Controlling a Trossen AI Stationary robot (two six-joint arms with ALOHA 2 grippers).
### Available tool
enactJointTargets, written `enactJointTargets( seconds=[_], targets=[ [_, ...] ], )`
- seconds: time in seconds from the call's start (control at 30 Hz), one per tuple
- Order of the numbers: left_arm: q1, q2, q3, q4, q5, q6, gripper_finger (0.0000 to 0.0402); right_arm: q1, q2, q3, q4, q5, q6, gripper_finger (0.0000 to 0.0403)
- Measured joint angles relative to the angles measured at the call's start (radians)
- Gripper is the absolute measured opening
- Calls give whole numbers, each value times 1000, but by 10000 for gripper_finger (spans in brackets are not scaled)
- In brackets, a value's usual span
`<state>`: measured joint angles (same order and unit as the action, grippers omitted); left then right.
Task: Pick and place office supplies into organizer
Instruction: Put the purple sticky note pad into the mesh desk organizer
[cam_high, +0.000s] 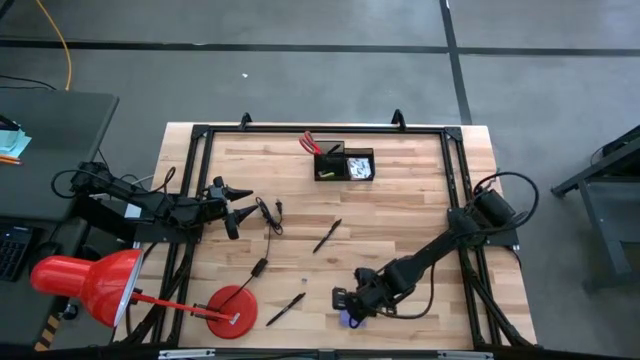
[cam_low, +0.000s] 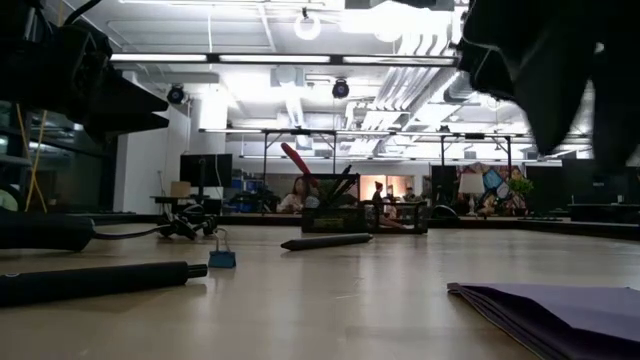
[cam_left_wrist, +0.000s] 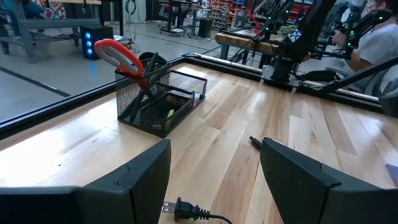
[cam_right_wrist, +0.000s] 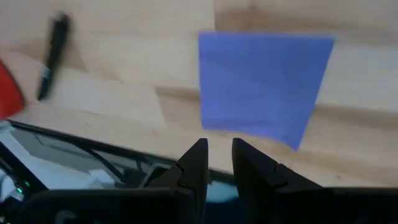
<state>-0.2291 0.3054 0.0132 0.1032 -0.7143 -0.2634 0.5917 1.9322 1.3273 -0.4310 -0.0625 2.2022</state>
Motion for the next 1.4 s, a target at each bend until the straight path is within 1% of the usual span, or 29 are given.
enactJointTargets(
  seconds=[0.1, 0.2, 0.27, 0.37, 0.43, 0.5, 0.63, 0.77, 0.83, 0.9, 1.0, 1.1, 1.17, 1.27, 1.33, 1.4],
  targets=[
    [0, 0, 0, 0, 0, 0, 232, -11, 9, 0, 16, -78, 29, 67],
    [0, 0, 0, 0, 0, 0, 232, -10, 13, 0, 14, -78, 118, 67],
    [0, 0, 0, 0, 0, 0, 232, -1, 12, 0, 17, -59, 165, 67],
    [0, 0, 0, 0, 0, 0, 232, 18, 23, 0, 15, 23, 152, 67],
    [0, 0, 0, 0, 0, 0, 232, 27, 41, 0, 11, 55, 123, 67],
    [0, 0, 0, 0, 0, 0, 232, 24, 56, -1, 9, 37, 113, 67],
    [0, 0, 0, -1, 0, 0, 232, -3, 75, -1, 20, -60, 180, 67],
    [0, 0, 0, 0, 0, 0, 232, -11, 78, 14, -24, -28, 121, 67],
    [0, 0, 0, 0, 0, 0, 232, -1, 83, 76, -140, 36, 99, 67],
    [0, 0, 0, 0, 0, 0, 232, 11, 113, 184, -276, 88, 97, 67],
    [0, 0, 0, 0, 0, 0, 232, 27, 210, 382, -528, 132, 100, 67],
    [0, 0, 0, 1, 0, 0, 232, 35, 317, 577, -718, 141, 108, 67],
    [0, 0, 0, 0, 0, 0, 232, 40, 379, 688, -800, 143, 106, 67],
    [0, 0, 0, 0, 0, 0, 232, 50, 450, 814, -885, 147, 100, 67],
    [0, 0, 0, 0, 0, 0, 232, 56, 473, 878, -930, 148, 139, 67],
    [0, 0, 0, 0, 0, 0, 232, 59, 487, 914, -969, 148, 171, 67]
  ],
)
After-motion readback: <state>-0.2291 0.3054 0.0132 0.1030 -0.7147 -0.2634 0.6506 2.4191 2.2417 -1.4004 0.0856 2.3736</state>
